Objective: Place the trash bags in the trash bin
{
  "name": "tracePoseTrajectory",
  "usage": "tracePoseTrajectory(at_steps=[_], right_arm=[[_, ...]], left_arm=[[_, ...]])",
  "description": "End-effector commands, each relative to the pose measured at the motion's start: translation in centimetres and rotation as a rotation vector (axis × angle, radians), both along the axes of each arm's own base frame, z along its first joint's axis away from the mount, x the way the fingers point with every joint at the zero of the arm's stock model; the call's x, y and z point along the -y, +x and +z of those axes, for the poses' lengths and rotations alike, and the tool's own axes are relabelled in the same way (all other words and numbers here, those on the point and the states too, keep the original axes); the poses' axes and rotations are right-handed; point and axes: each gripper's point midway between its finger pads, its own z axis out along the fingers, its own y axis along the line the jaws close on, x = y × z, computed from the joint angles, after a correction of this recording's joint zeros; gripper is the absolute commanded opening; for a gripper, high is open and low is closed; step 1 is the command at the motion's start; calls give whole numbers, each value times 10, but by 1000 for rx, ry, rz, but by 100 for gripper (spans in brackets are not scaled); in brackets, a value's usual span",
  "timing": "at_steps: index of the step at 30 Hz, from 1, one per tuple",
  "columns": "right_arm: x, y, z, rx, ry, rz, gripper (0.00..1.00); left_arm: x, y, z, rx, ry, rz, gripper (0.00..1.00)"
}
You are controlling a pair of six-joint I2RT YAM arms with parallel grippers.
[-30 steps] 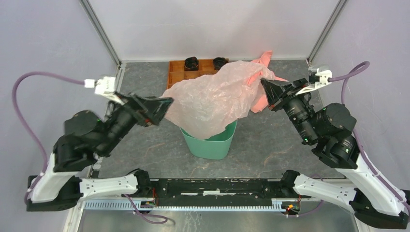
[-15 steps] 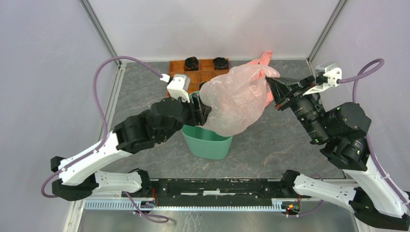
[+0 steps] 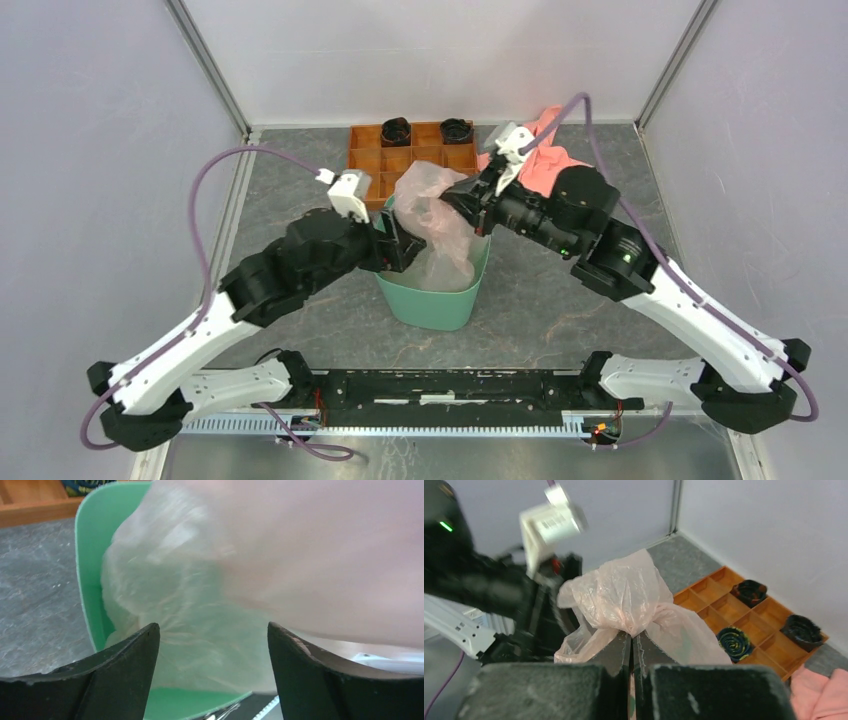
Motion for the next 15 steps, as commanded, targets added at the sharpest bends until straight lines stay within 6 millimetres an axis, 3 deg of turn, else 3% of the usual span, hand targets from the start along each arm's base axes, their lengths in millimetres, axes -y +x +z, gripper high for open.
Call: tracePoseTrajectory(at_steps=[1,5,9,11,15], right_arm=[[-21,-14,-3,9,-18,136,1],[-30,-5,-36,-53,-76,121,1],[-27,11,-69,-114,-130,33,1],[-26,15,-74,-125,-141,10,1],[-25,16,-69,-114,-122,4,1]], left_arm=[[-21,-20,51,95,-90,-42,88],[-51,-33,53,98,-102,7,92],[-71,-30,14,28,-28,110,91],[-70,-26,-2,0,-19,144,87],[-50,-16,-22,-14,-47,136,76]])
